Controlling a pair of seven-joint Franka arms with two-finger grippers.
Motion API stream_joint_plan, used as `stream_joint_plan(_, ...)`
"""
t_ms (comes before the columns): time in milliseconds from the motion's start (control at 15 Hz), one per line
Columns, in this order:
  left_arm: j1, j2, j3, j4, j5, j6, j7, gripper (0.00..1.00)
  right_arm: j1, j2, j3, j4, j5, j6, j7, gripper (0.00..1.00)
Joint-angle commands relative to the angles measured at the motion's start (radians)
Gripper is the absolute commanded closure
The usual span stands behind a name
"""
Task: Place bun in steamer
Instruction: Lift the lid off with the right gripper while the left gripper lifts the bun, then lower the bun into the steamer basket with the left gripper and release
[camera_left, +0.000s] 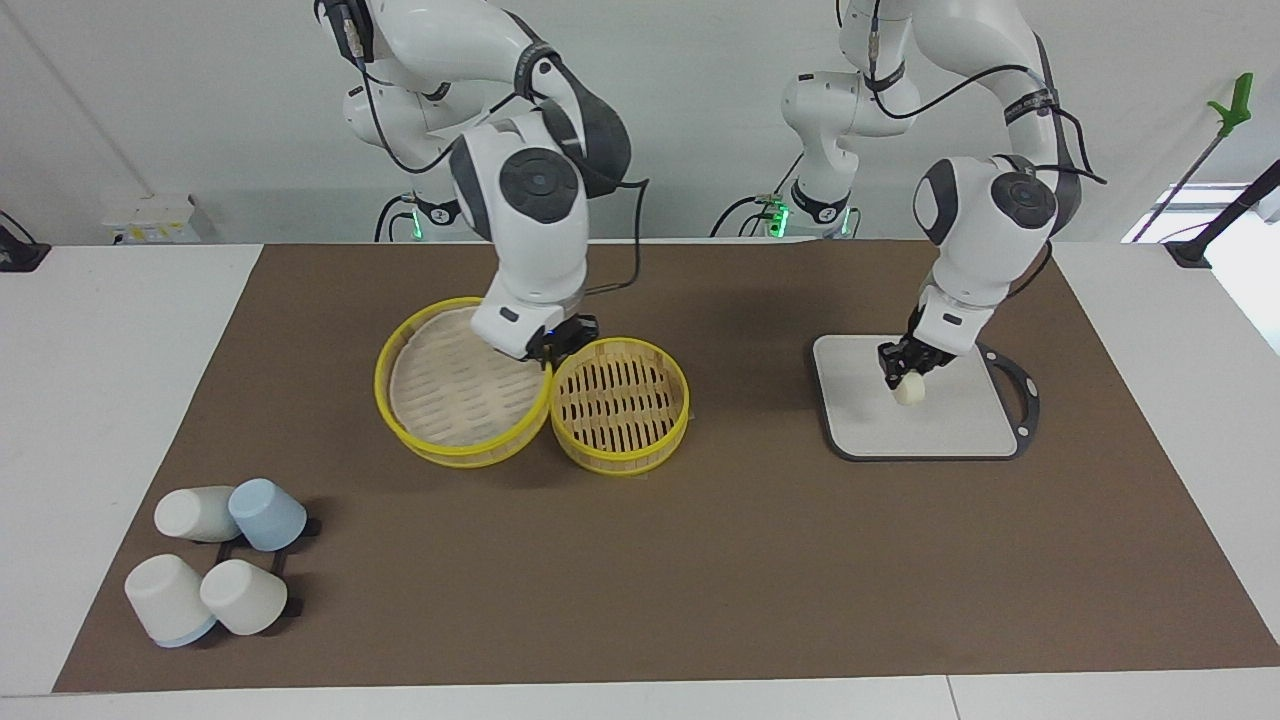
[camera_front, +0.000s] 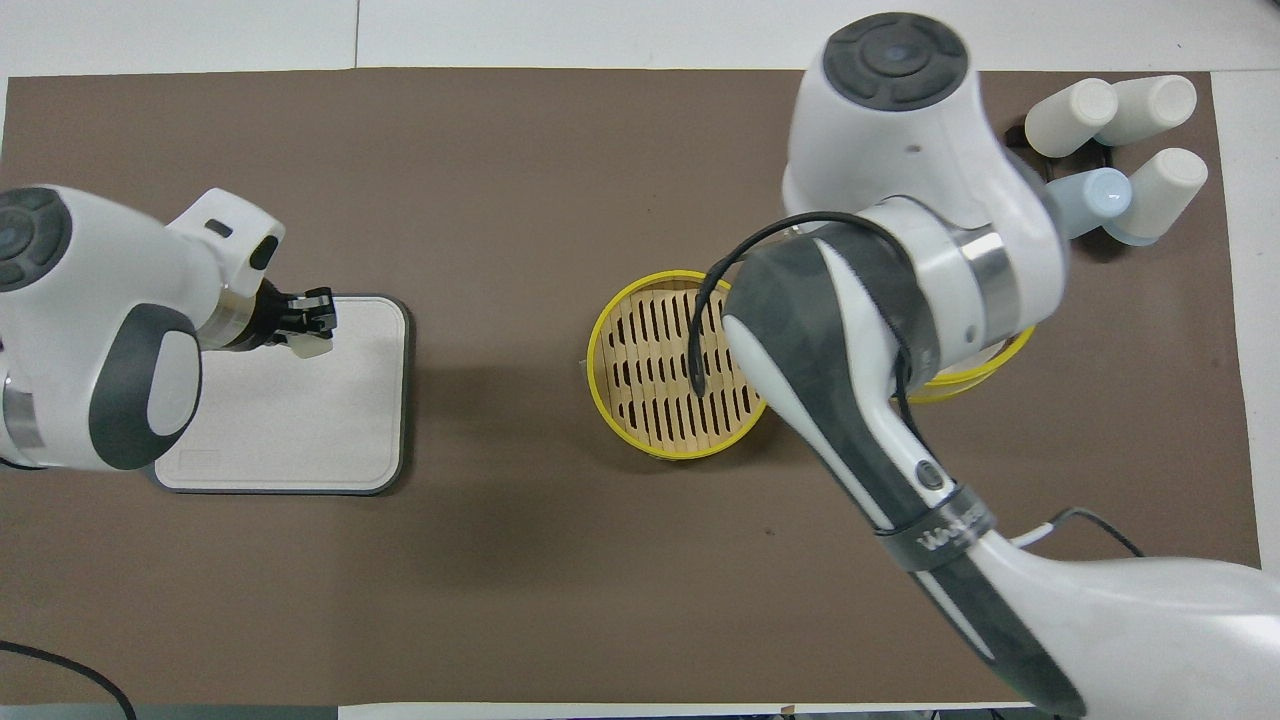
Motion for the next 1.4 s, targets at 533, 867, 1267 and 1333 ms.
stream_joint_plan(533,-0.493,0.236,0.016,0.246,-0.003,0.088,-0.536,0.66,-0.246,-0.119,0.012,-0.160,0.004,-0.048,-0.368,1.00)
stream_joint_plan(867,-0.543,0.342,0.017,0.220,0.067,0.233,-0.565,0.66,-0.242,-0.119,0.012,-0.162,0.004,-0.045,-0.368,1.00)
stream_joint_plan(1267,-0.555,0.374,0.013,0.207,0.124,0.271,-0.554,0.37,-0.241,-0.119,0.012,-0.163,0.005,-0.044,-0.366,1.00)
stream_joint_plan(1333,-0.556,0.374,0.013,0.209,0.124,0.265,-0.554,0.10,-0.239,-0.119,0.012,-0.163,0.005,-0.042,-0.366,1.00)
